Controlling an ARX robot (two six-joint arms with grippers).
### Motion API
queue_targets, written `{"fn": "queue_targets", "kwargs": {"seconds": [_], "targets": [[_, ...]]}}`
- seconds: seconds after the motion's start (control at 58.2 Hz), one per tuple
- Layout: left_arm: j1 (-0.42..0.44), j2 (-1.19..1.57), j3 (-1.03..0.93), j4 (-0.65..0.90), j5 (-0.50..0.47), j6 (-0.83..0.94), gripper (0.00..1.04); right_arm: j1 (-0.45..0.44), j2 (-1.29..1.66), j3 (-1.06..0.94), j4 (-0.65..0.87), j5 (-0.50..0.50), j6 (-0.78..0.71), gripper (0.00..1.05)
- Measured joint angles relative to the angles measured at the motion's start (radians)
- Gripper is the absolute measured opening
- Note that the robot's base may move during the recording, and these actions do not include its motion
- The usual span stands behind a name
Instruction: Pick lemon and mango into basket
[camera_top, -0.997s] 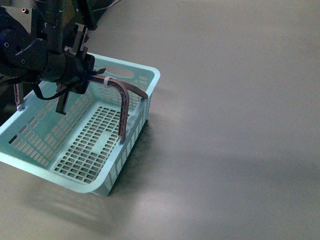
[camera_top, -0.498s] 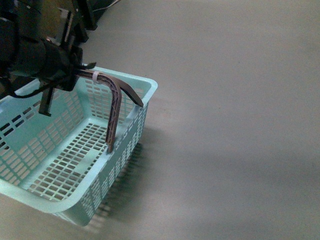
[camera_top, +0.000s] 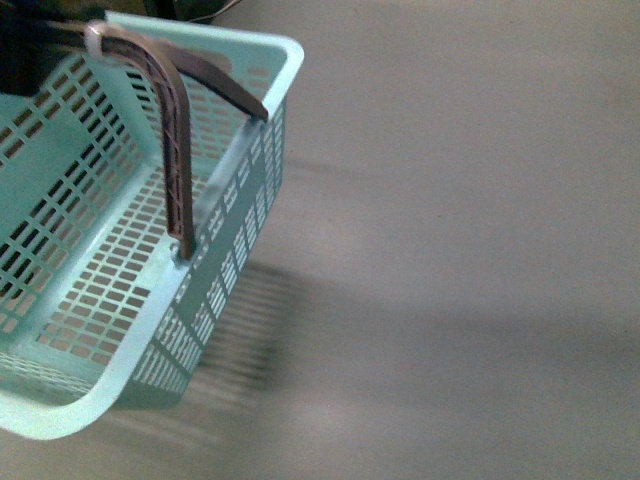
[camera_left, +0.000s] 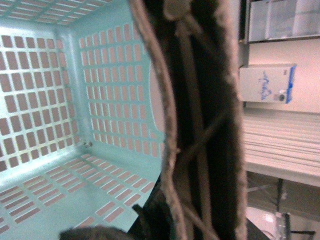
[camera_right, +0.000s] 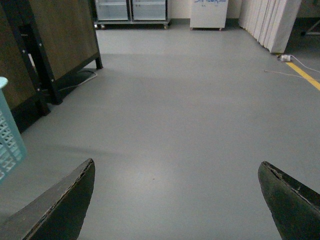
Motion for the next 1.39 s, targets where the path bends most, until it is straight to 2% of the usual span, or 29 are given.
{"fn": "queue_targets", "kwargs": {"seconds": [0.361, 1.392], "targets": [[-0.098, -0.307, 0.041, -0.245, -0.124, -0.023, 0.05, 0.000, 0.000, 0.000, 0.000, 0.000, 0.000, 0.96], [-0.103, -0.320, 0.047, -0.257, -0.131, -0.023, 0.05, 0.000, 0.000, 0.000, 0.000, 0.000, 0.000, 0.96]]}}
